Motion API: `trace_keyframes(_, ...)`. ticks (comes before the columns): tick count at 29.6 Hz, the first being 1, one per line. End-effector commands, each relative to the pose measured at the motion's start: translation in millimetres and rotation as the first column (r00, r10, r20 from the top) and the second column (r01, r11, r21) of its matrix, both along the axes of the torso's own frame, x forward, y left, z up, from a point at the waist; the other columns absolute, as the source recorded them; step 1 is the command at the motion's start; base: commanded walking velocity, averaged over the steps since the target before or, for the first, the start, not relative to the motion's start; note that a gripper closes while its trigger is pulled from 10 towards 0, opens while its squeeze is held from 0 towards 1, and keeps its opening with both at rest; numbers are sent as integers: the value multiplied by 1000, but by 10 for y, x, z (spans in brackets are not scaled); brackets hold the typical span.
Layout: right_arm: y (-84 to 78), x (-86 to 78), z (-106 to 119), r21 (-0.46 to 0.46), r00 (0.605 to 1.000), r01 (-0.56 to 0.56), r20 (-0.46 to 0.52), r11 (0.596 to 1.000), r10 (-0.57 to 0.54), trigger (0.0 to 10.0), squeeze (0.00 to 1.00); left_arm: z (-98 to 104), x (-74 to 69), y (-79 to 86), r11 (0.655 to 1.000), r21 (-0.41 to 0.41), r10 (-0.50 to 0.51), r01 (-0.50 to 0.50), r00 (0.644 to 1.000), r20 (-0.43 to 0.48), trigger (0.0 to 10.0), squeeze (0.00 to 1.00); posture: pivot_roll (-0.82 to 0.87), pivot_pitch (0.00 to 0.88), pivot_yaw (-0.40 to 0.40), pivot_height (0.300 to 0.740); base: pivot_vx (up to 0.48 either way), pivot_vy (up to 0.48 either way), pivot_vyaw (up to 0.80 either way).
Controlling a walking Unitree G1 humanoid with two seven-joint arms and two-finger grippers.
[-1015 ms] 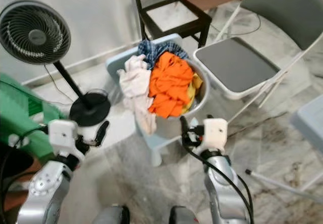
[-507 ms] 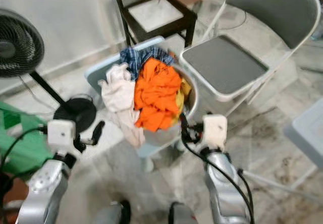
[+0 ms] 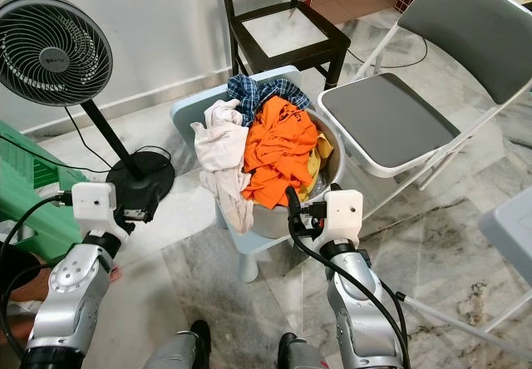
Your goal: Hang hanger
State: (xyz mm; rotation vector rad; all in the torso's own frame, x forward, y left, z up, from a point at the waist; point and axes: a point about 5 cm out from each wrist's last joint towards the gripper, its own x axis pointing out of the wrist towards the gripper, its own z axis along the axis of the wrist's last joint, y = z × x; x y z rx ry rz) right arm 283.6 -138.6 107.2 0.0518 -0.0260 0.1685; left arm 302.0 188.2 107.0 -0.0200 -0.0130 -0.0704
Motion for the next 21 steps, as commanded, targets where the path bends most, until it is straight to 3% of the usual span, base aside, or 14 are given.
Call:
trace_keyframes(1, -5, -13, 20, -4, 1000, 1, 4, 1000, -1, 10000, 0, -65, -11, 8, 1000, -6, 3, -3, 1000, -24, 10000, 0, 158, 284, -21, 740, 0, 0, 0)
trace_keyframes(8, 4, -23, 55, 0, 999, 30, 16, 1000, -30, 10000, 0, -73, 120, -187, 996, -50, -76, 75, 997, -23, 10000, 0, 142, 299, -19, 740, 0, 0, 0)
trace_keyframes(11, 15, -19, 71, -8, 999, 35, 22, 999, -35, 10000, 0, -37, 289, -337, 991, -73, -118, 116, 993, -21, 10000, 0, 128, 308, -24, 740, 0, 0, 0)
trace_keyframes(16, 33, -17, 93, -32, 999, 30, 36, 999, -28, 10000, 0, 163, 480, -439, 988, -117, -99, 103, 994, 34, 10000, 0, 111, 309, -22, 740, 0, 0, 0)
trace_keyframes(21, 54, -17, 107, -24, 999, 36, 38, 999, -35, 10000, 0, 241, 619, -474, 986, -138, -88, 90, 996, 24, 10000, 0, 102, 305, -15, 740, 0, 0, 0)
